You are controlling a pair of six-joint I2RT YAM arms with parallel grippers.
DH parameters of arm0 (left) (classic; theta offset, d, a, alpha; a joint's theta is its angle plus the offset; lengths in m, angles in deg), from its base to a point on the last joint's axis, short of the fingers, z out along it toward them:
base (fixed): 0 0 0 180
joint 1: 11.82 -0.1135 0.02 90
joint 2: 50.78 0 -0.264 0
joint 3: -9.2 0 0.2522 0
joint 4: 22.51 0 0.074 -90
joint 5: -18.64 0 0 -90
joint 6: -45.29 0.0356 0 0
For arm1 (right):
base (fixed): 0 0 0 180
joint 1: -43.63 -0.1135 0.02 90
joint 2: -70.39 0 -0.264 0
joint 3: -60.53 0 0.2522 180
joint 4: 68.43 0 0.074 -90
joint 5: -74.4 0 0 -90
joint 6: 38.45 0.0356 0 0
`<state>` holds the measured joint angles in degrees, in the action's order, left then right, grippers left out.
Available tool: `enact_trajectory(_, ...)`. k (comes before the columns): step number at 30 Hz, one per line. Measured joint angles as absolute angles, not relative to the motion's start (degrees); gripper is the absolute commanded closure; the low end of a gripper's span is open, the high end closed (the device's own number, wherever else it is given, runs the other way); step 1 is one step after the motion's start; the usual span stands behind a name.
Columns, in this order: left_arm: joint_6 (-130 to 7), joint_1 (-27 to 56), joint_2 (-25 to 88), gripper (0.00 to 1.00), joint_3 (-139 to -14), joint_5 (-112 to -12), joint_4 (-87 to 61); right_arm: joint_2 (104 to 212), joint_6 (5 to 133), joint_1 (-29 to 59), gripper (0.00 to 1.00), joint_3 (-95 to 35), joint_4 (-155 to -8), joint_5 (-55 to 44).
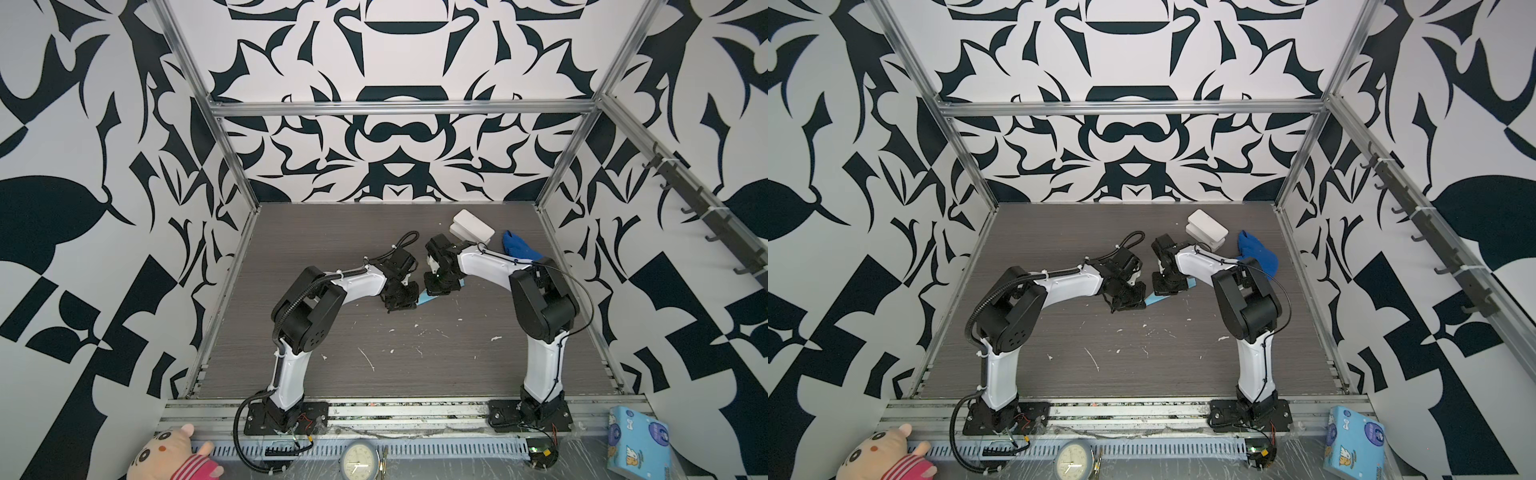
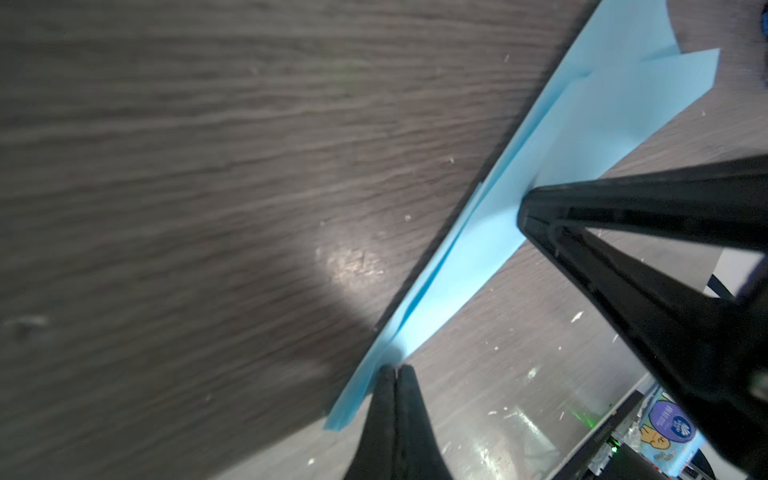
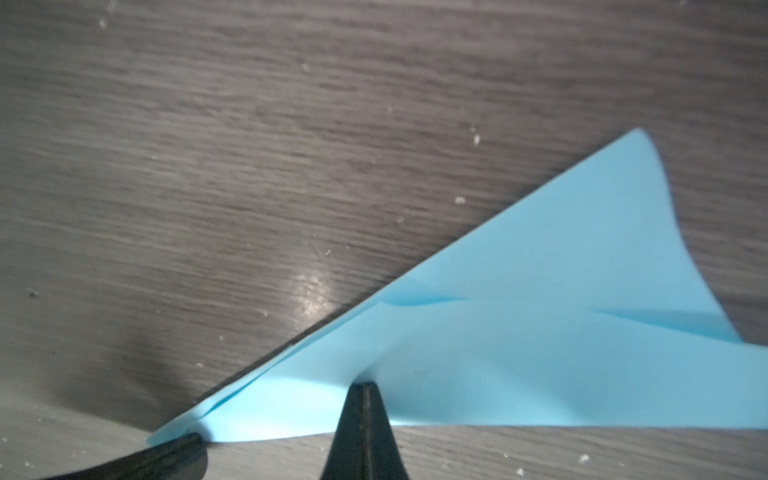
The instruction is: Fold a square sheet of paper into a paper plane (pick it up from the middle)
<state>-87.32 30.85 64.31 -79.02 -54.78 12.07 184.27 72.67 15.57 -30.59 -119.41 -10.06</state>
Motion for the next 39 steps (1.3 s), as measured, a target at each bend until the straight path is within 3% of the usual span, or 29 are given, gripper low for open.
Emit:
enact_trajectory(30,-86.34,29.43,61.88,1.0,-78.52,-57.36,20.64,183.94,72.85,15.57,1.0,-30.09,-118.79,-10.06)
enact_trajectory(39,-85.92,28.69,59.06,1.0,-78.52,-51.04,12.85,183.94,72.87,15.57,1.0,-30.09,-118.79,-10.06)
